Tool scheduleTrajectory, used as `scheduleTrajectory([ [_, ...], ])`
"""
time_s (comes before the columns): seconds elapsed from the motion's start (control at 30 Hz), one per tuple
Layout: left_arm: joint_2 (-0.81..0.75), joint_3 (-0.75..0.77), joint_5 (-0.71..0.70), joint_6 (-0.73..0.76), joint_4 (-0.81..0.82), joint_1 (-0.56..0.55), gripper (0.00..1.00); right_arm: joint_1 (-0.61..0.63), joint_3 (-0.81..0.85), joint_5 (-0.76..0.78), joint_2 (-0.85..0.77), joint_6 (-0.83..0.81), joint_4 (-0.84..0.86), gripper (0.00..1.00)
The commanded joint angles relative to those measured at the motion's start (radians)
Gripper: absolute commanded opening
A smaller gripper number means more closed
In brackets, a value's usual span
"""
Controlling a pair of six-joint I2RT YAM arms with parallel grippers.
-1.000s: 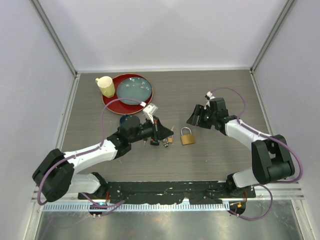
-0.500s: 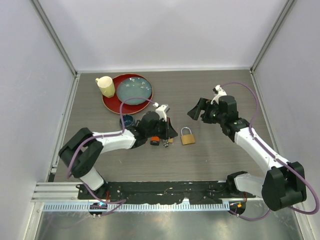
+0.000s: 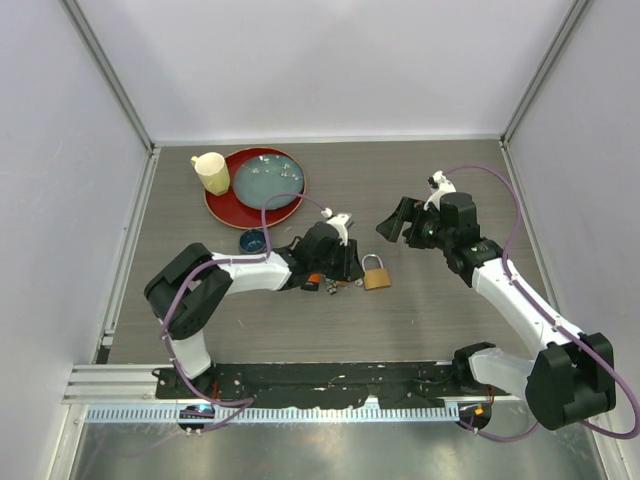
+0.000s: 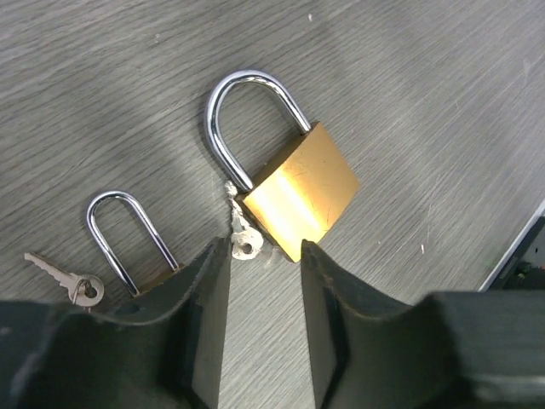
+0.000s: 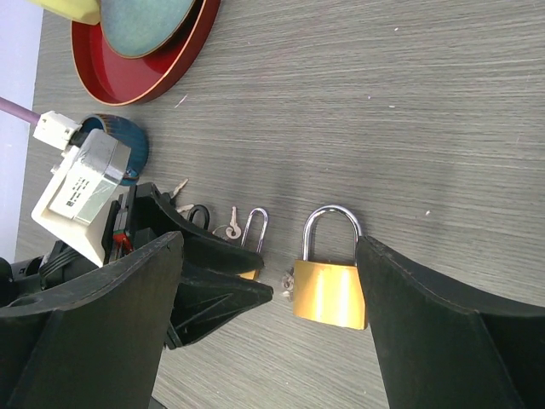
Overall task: Lock with the key
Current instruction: Place the key at the center of the board.
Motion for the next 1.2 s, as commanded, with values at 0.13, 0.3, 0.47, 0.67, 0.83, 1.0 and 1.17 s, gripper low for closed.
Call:
scheduleTrajectory([
  [0.13,-0.062,0.009,0.003,0.024,0.038,-0.006,0.64,-0.004,0.018,0.003,-0.028,0.007,0.019,0.88],
  [0.3,-0.100,-0.025,0.035,0.004,0.127,-0.007,0.79,-0.002,0.023,0.000,-0.029,0.007,0.017,0.89],
  [0.47,-0.125,-0.060,0.069,-0.007,0.217,-0.006,0.94,-0.002,0.025,0.001,-0.031,0.007,0.017,0.89],
  [0.67,-0.176,-0.093,0.084,0.011,0.253,0.009,0.98,-0.004,0.025,0.000,-0.031,0.011,0.017,0.91],
  [0.83,-0.215,-0.131,0.171,-0.004,0.247,0.087,0.99,-0.002,0.025,-0.005,-0.023,0.019,0.020,0.92],
  [1.0,-0.286,-0.191,0.257,-0.042,0.231,0.195,1.00,-0.002,0.028,-0.010,-0.017,0.017,0.016,0.92],
  [1.17,-0.393,-0.212,0.253,-0.015,0.088,0.305,1.00,-0.002,0.041,-0.008,0.003,0.008,0.004,0.92],
])
